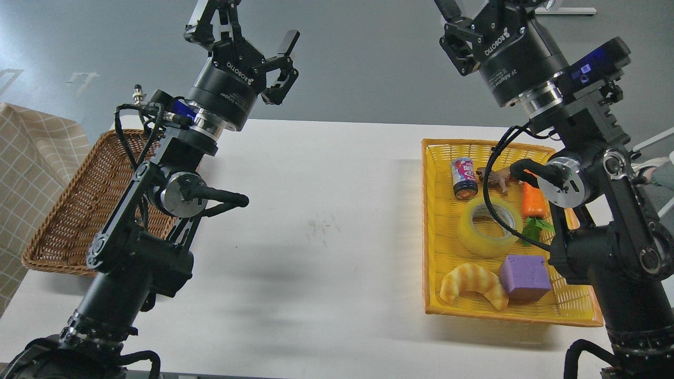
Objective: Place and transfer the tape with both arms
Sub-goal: 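Move the right gripper down into the yellow basket toward the tape roll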
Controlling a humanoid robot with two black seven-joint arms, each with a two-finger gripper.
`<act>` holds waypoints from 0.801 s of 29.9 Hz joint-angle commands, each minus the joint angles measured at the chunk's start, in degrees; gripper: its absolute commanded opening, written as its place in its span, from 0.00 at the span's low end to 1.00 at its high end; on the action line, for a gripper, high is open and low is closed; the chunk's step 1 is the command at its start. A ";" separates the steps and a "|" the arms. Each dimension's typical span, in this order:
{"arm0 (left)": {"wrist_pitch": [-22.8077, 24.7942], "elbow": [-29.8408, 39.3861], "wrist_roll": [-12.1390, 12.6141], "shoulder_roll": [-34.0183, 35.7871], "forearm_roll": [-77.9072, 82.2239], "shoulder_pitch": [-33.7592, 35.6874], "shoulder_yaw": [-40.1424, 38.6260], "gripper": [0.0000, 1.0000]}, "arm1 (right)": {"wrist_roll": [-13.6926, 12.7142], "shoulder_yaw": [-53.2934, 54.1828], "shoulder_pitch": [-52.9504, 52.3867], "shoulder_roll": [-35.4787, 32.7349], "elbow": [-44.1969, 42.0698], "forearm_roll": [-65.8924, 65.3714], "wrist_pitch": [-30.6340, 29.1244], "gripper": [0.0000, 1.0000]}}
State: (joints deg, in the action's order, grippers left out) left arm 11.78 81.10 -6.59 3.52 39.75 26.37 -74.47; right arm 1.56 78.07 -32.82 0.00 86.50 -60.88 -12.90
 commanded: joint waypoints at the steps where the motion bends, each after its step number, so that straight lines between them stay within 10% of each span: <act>1: -0.45 0.02 0.00 0.09 -0.03 0.09 0.11 0.98 | 0.11 -0.03 1.62 0.00 2.88 0.06 -0.19 0.98; 8: -0.45 0.02 0.00 0.26 -0.12 0.09 -0.06 0.98 | -0.24 -0.64 1.09 0.00 1.21 -4.85 -0.63 0.99; 24: -0.45 0.28 -0.09 0.17 -0.12 0.00 -0.06 0.98 | -0.85 -12.24 1.18 -29.69 1.31 -29.87 -7.22 0.99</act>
State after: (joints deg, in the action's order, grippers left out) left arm 11.26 81.37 -6.68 3.61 39.67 26.37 -74.54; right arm 0.65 67.24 -31.65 -25.46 88.49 -84.64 -18.45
